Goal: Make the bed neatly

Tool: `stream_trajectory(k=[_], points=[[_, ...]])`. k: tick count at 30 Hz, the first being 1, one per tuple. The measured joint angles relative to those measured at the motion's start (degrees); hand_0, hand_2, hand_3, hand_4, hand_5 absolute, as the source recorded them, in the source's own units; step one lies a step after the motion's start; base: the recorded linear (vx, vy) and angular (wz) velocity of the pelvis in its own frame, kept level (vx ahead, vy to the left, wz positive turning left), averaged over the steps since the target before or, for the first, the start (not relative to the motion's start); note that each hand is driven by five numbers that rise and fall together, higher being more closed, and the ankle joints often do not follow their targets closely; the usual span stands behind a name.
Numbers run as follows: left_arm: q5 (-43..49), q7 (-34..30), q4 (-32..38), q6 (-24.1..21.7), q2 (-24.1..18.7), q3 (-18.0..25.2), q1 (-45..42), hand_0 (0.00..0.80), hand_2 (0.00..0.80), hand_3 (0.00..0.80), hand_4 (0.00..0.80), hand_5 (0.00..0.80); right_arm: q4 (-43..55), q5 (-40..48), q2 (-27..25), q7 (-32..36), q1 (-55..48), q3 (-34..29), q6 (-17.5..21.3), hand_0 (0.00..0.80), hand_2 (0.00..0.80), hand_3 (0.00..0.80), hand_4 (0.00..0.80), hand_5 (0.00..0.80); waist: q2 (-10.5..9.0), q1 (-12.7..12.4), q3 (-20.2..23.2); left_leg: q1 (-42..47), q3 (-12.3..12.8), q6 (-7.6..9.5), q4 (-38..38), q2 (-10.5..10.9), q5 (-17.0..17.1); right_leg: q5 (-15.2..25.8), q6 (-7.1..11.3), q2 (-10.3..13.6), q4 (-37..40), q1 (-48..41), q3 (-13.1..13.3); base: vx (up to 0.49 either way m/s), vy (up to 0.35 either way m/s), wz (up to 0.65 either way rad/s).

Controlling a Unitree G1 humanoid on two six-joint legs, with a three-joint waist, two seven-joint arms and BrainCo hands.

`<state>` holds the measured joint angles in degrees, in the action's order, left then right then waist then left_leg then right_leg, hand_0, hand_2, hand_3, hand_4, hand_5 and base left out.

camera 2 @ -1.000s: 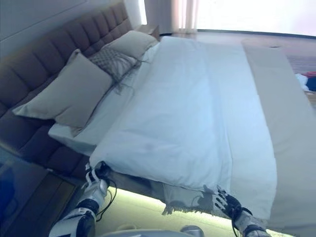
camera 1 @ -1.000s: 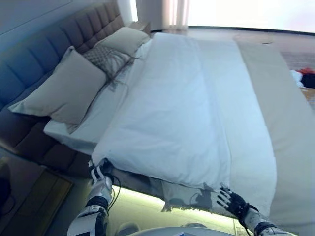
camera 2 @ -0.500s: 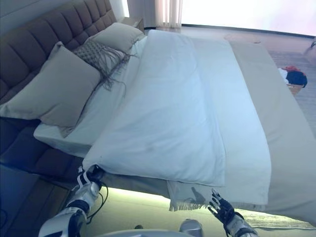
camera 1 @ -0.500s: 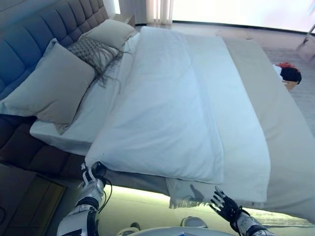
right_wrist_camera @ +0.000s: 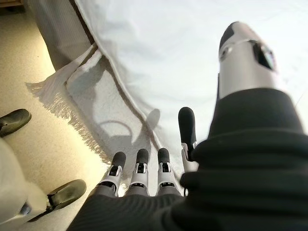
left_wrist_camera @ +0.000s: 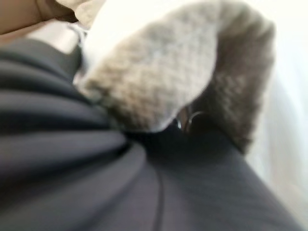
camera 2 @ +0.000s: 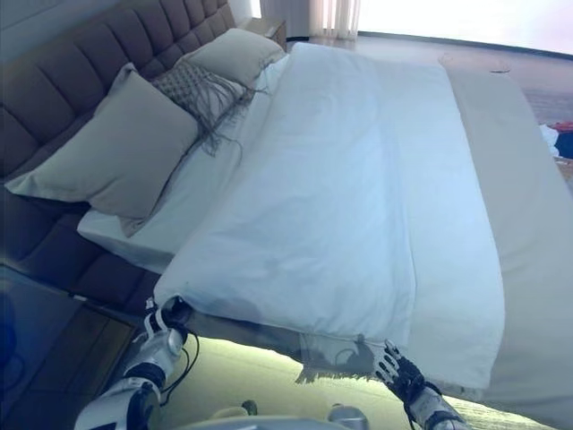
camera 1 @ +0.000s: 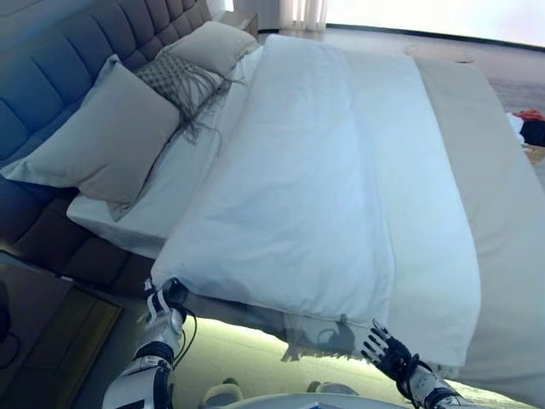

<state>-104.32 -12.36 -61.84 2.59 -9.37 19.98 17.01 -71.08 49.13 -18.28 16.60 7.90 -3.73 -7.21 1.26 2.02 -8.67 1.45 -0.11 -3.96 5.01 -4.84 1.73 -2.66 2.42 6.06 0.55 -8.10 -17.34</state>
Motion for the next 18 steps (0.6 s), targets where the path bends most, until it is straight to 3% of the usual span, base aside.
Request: stream_trajectory(k=[3, 5, 9, 13, 18], points=[[-0.15, -0.44, 0.28, -0.7, 1.66, -0.08, 0.88, 0.8, 0.8, 0.8, 0.8, 0.8, 0.03, 1.62, -1.81, -0.14, 1.75, -0.02, 1.1, 0.0, 0.0, 0.0, 0.0, 0.0, 2.76, 0.19, -1.38, -0.03, 0.17, 0.0, -1.4, -0.75, 0.01, -0.36, -0.46, -0.36, -1.82, 1.7, -0.12, -0.076, 0.237, -0.02], [-0.28, -0.46, 0.11, -0.7, 1.86, -0.08, 1.36, 0.8, 0.8, 0.8, 0.8, 0.8, -0.02, 2.33, -2.48, -0.52, 1.62, -0.14, 1.06, 0.0, 0.0, 0.0, 0.0, 0.0, 3.28, 0.35, -1.49, 0.33, 0.22, -0.27, -2.48, -0.76, 0.17, -0.44, -0.33, -0.41, -2.12, 1.85, -0.14, -0.013, 0.196, 0.05], [-1.16, -1.5, -1.29, -0.7, 1.89, -0.75, 1.74, 0.8, 0.8, 0.8, 0.8, 0.8, -0.38, 2.3, -2.83, -0.89, 1.11, -1.91, 0.81, 0.0, 0.0, 0.0, 0.0, 0.0, 3.48, 0.51, -1.58, 3.11, 1.41, -1.68, -7.13, -0.76, 0.74, -0.31, 0.58, -0.21, -2.29, 1.7, -0.11, 0.002, 0.143, -0.01], [-1.16, -1.55, -2.51, -0.63, 1.97, -0.85, 2.11, 0.8, 0.8, 0.8, 0.8, 0.8, -1.41, 2.2, -2.33, -0.87, 0.68, -2.39, 0.62, 0.0, 0.0, 0.0, 0.0, 0.0, 3.03, 0.59, -1.36, 5.13, 1.62, -1.6, -9.96, 0.05, 0.73, 0.65, 1.94, 0.31, -0.33, 0.24, -0.15, -0.007, 0.099, 0.01], [-1.14, -1.54, -3.28, -0.64, 1.96, -0.82, 2.04, 0.8, 0.8, 0.8, 0.8, 0.8, -1.35, 2.21, -2.25, -0.87, 0.66, -2.45, 0.62, 0.0, 0.0, 0.0, 0.0, 0.0, 2.83, 0.5, -1.27, 5.88, 1.68, -1.28, -9.97, 0.53, 0.54, 1.76, 2.22, 0.57, 1.87, -1.57, -0.24, 0.001, 0.105, 0.0]])
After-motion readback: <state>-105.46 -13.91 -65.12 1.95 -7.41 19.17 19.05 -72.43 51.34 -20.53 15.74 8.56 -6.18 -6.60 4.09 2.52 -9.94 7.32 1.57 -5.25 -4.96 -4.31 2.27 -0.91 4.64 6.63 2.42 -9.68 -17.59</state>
